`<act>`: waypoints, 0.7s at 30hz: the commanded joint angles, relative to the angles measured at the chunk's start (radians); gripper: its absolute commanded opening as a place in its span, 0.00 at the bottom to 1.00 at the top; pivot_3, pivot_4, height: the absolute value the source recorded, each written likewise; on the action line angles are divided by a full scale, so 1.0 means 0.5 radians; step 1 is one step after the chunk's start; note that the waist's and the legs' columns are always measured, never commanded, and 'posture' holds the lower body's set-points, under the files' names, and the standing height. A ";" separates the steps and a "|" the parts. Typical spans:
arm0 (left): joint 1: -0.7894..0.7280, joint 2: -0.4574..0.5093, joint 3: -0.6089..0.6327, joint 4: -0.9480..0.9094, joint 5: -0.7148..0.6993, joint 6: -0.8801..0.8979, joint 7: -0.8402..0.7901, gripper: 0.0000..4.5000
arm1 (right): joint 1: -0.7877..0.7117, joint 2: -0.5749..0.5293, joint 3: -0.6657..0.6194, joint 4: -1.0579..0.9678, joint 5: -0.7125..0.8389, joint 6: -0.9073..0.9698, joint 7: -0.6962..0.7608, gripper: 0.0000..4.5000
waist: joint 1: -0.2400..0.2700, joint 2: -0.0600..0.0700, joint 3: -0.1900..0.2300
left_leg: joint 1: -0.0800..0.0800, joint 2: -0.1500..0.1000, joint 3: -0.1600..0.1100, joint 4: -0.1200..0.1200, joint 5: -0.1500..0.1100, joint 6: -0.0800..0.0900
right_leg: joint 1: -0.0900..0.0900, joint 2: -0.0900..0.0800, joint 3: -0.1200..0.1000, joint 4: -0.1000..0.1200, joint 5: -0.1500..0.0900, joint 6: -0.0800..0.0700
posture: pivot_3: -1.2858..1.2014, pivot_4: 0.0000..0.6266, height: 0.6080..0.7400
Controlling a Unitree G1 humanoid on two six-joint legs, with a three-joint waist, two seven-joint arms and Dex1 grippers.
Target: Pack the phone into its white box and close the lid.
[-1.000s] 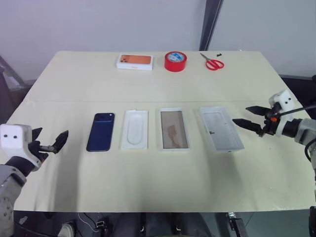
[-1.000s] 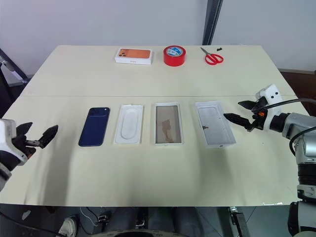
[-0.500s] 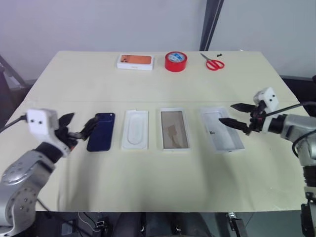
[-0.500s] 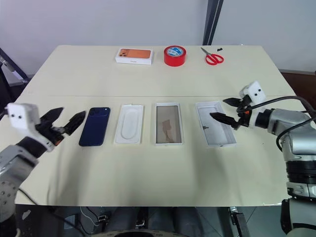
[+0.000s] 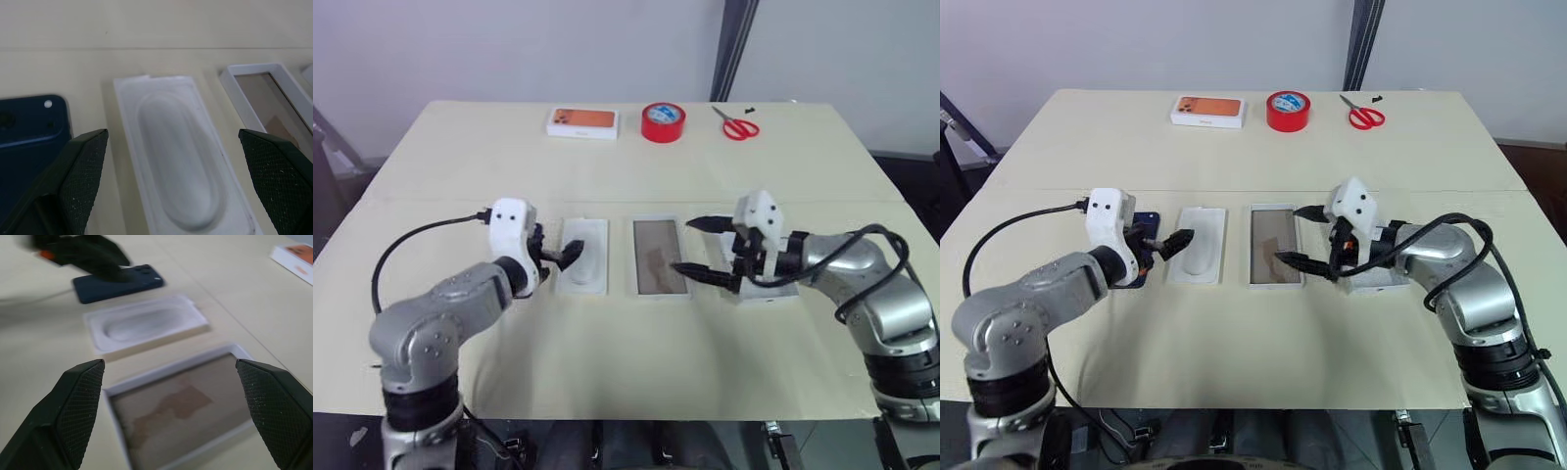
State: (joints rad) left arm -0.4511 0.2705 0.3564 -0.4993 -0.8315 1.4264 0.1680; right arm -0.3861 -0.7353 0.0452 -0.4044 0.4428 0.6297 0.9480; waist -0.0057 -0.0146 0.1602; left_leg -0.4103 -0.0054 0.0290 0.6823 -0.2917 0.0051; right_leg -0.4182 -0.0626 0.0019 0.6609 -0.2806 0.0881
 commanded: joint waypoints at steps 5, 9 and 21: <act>-0.294 -0.141 0.213 0.331 0.107 0.376 0.145 0.99 | 0.055 0.004 0.111 -0.122 -0.106 -0.089 -0.052 1.00 | -0.011 -0.002 0.001 | 0.000 0.000 0.000 0.000 0.001 -0.001 | -0.001 0.001 0.000 0.002 0.000 0.000 | 0.52 0.24 0.88; -0.357 -0.128 0.136 0.528 0.023 0.376 0.148 0.99 | 0.050 0.009 0.136 -0.114 -0.130 -0.126 -0.049 1.00 | -0.009 -0.002 0.001 | 0.000 0.000 -0.001 0.000 0.004 -0.007 | -0.001 0.001 0.000 0.003 0.000 0.000 | 0.52 0.24 0.88; -0.354 -0.216 0.245 0.688 -0.165 0.376 0.224 0.48 | 0.100 0.003 0.180 -0.172 -0.170 -0.169 -0.034 1.00 | 0.001 -0.002 0.001 | 0.000 -0.001 -0.001 0.000 0.007 -0.012 | -0.001 -0.001 0.000 0.002 0.000 0.000 | 0.52 0.24 0.88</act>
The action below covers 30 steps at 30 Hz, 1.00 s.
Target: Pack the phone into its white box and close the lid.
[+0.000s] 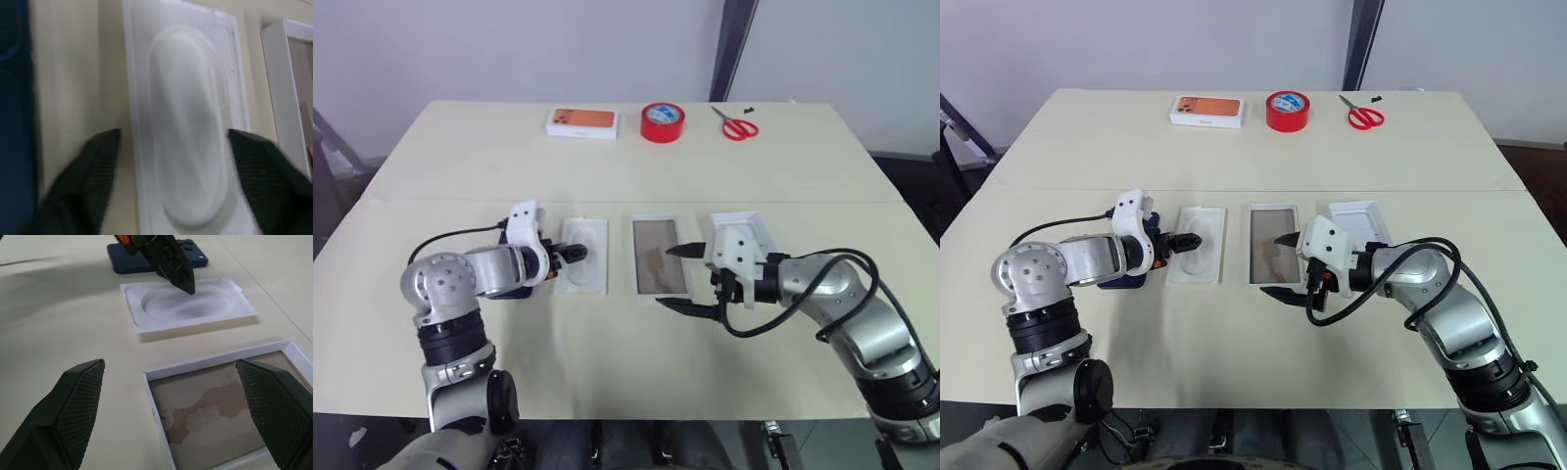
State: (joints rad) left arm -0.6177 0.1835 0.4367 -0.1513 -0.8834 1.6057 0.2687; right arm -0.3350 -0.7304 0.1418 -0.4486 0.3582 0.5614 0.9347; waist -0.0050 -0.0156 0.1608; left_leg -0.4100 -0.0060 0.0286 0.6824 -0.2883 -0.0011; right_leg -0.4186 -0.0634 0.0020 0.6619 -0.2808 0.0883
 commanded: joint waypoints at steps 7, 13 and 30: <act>-0.077 -0.054 0.220 -0.043 0.009 0.017 0.026 0.01 | -0.017 -0.032 0.066 -0.082 -0.067 0.006 -0.012 1.00 | -0.011 0.000 0.000 | 0.000 0.000 0.000 0.000 0.001 -0.001 | -0.001 0.000 0.000 0.001 0.000 0.000 | 0.52 0.24 0.88; -0.250 -0.109 0.524 -0.037 -0.039 0.017 -0.040 0.01 | -0.110 -0.005 0.333 0.089 -0.286 -0.047 0.020 1.00 | -0.009 -0.001 0.001 | 0.000 0.000 0.000 0.000 0.002 -0.003 | -0.001 0.001 0.000 0.000 0.000 0.000 | 0.52 0.24 0.88; -0.295 -0.059 0.815 -0.105 -0.199 0.017 -0.093 0.00 | -0.328 0.265 0.652 0.342 -0.551 -0.159 0.106 0.02 | -0.015 -0.004 0.002 | 0.000 0.000 0.000 -0.001 0.003 -0.007 | -0.003 0.001 0.000 0.002 0.000 0.000 | 0.52 0.24 0.88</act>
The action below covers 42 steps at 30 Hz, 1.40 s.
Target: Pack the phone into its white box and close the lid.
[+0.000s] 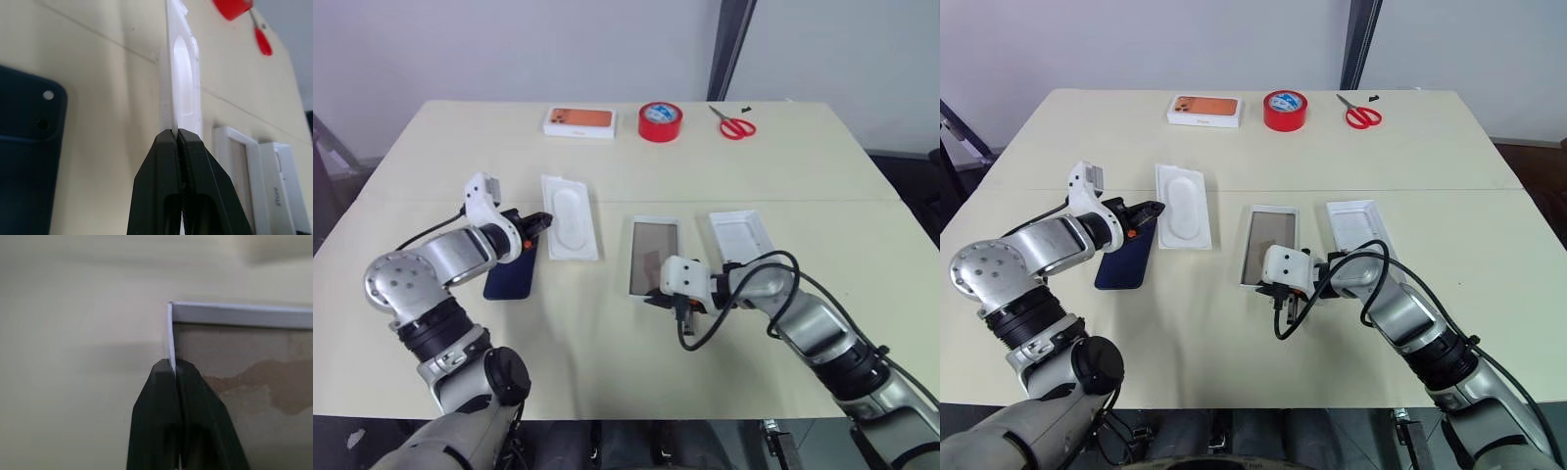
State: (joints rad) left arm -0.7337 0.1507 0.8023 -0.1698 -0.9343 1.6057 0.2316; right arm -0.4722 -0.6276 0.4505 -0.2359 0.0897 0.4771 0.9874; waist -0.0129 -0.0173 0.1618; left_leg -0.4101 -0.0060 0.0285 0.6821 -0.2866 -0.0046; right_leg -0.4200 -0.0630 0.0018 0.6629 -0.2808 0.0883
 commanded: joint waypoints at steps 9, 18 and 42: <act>-0.048 -0.007 0.095 -0.040 -0.305 0.017 0.053 0.00 | -0.149 0.341 0.195 0.120 -0.176 -0.092 -0.069 0.02 | 0.003 -0.001 0.000 | 0.000 0.000 0.000 0.000 0.000 0.000 | 0.000 0.000 0.000 0.000 0.000 0.000 | 0.52 0.24 0.88; 0.023 -0.154 0.015 -0.061 -0.503 0.017 0.212 0.00 | -0.099 0.180 -0.066 -0.110 0.000 -0.050 0.081 0.86 | 0.006 -0.001 0.000 | 0.000 -0.001 0.000 0.000 0.000 0.000 | 0.000 -0.001 0.000 0.000 0.000 0.000 | 0.52 0.24 0.88; 0.272 -0.300 -0.422 -0.037 -0.678 0.017 0.455 0.00 | -0.069 -0.140 -0.326 -0.031 0.026 -0.074 0.075 0.86 | 0.007 -0.003 0.001 | 0.000 -0.001 0.000 0.000 0.000 0.000 | 0.000 0.000 0.001 0.000 0.000 0.000 | 0.52 0.24 0.88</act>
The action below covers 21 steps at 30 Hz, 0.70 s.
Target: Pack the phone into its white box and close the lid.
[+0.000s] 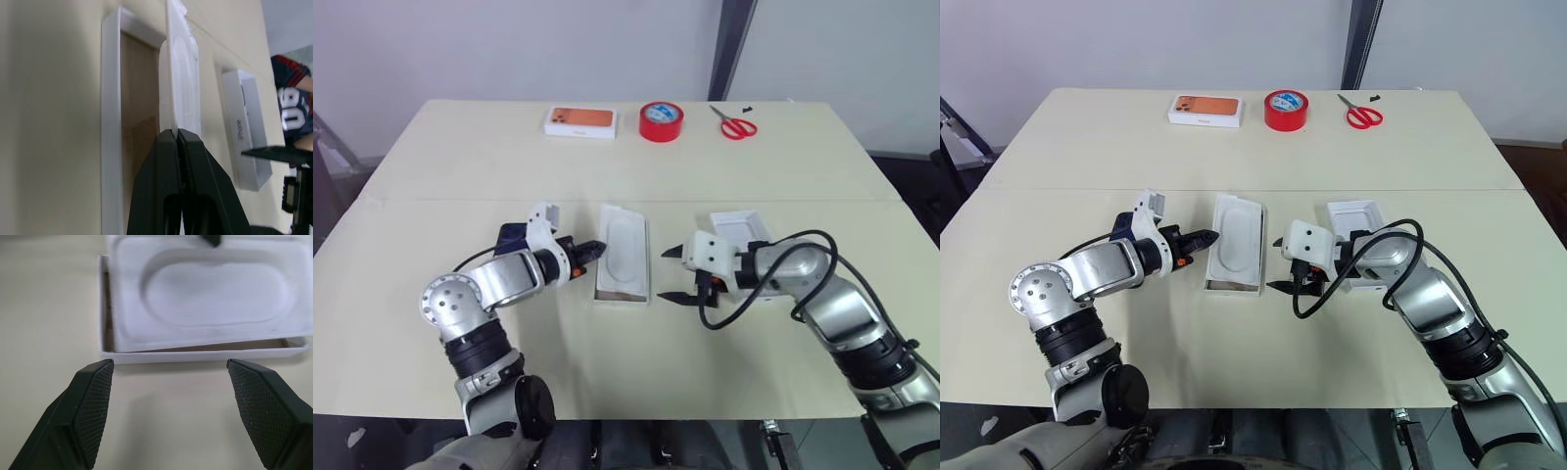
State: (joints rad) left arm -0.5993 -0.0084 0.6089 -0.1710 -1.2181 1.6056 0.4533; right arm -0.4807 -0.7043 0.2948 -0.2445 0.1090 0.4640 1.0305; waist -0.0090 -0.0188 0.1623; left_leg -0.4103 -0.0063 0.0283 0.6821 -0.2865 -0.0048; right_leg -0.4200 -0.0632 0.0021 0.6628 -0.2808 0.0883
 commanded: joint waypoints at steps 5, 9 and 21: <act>0.037 0.027 -0.076 -0.023 -0.174 0.018 0.058 0.00 | -0.056 0.022 -0.021 0.005 -0.030 -0.069 -0.019 0.86 | 0.000 0.000 0.000 | 0.000 0.000 0.000 0.000 0.000 0.000 | 0.000 0.000 0.000 0.000 0.000 0.000 | 0.52 0.24 0.88; 0.055 0.043 -0.099 -0.017 -0.205 0.012 0.087 0.29 | -0.073 0.031 -0.025 0.019 -0.040 -0.074 -0.030 0.87 | -0.002 0.000 0.000 | 0.000 0.000 0.000 0.000 0.000 0.000 | 0.000 0.000 0.000 0.000 0.000 0.000 | 0.52 0.24 0.88; 0.091 0.346 -0.161 -0.038 -0.623 -0.305 0.229 0.84 | -0.158 0.146 -0.107 0.055 0.046 0.046 -0.112 0.82 | -0.004 0.000 0.000 | 0.000 0.000 0.000 0.000 0.000 0.000 | 0.000 0.000 0.000 0.000 0.000 0.000 | 0.52 0.24 0.88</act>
State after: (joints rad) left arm -0.5521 0.1421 0.5443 -0.1647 -1.4705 1.4957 0.5631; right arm -0.5294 -0.6414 0.2698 -0.2071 0.1081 0.4760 0.9872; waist -0.0109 -0.0188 0.1623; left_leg -0.4102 -0.0061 0.0282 0.6820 -0.2864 -0.0050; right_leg -0.4201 -0.0633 0.0022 0.6629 -0.2808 0.0882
